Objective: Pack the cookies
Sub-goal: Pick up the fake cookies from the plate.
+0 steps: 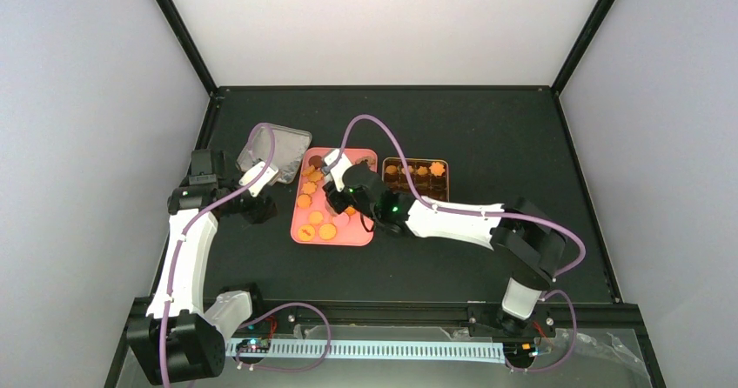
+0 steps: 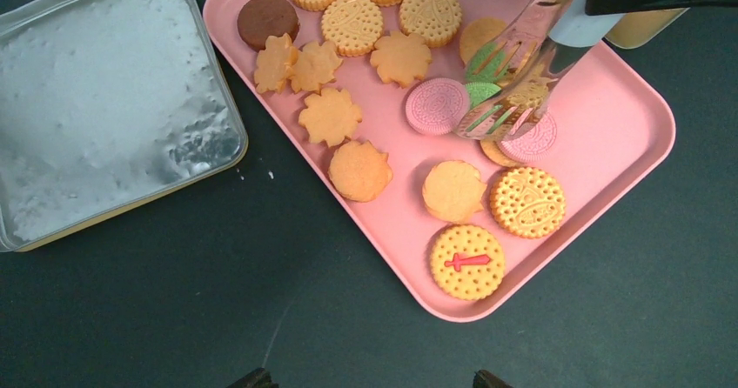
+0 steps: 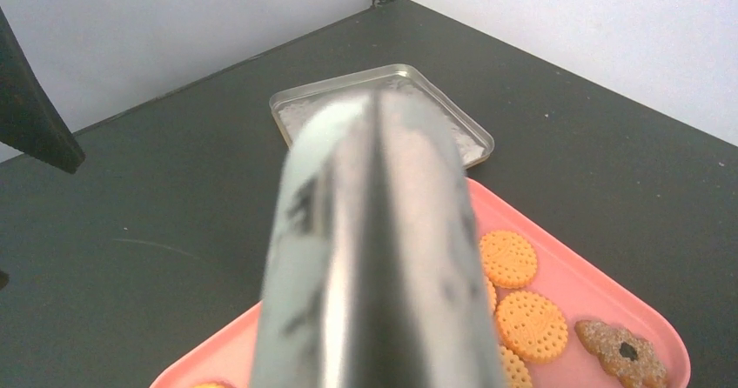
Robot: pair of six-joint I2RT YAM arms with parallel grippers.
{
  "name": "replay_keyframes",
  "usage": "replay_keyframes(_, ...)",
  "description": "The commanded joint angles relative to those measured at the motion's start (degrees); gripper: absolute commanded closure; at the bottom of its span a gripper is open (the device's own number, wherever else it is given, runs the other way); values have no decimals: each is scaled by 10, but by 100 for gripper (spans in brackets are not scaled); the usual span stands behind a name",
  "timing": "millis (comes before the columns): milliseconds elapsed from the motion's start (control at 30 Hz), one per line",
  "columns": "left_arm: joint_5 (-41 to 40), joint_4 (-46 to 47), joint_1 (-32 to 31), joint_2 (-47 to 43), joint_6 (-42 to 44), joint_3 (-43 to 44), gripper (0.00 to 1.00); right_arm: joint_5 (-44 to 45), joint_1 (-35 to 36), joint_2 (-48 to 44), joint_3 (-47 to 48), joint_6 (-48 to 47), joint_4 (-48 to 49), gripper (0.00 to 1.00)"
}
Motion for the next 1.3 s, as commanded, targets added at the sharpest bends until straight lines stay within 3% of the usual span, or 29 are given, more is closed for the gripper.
replay_keyframes(0, 1, -10, 4, -1, 10, 25, 40, 6, -3, 23, 12, -8, 5, 67)
replay_keyframes(233, 4, -15, 5, -3, 10, 30, 40, 20, -3, 33, 25, -25, -1, 73)
replay_keyframes(567, 7, -23, 5, -4, 10, 40, 40, 44, -5, 2, 36, -34, -3, 99)
replay_keyframes(1267, 15, -19, 5, -5, 6, 28, 40, -12, -78, -57, -22, 41, 11, 99)
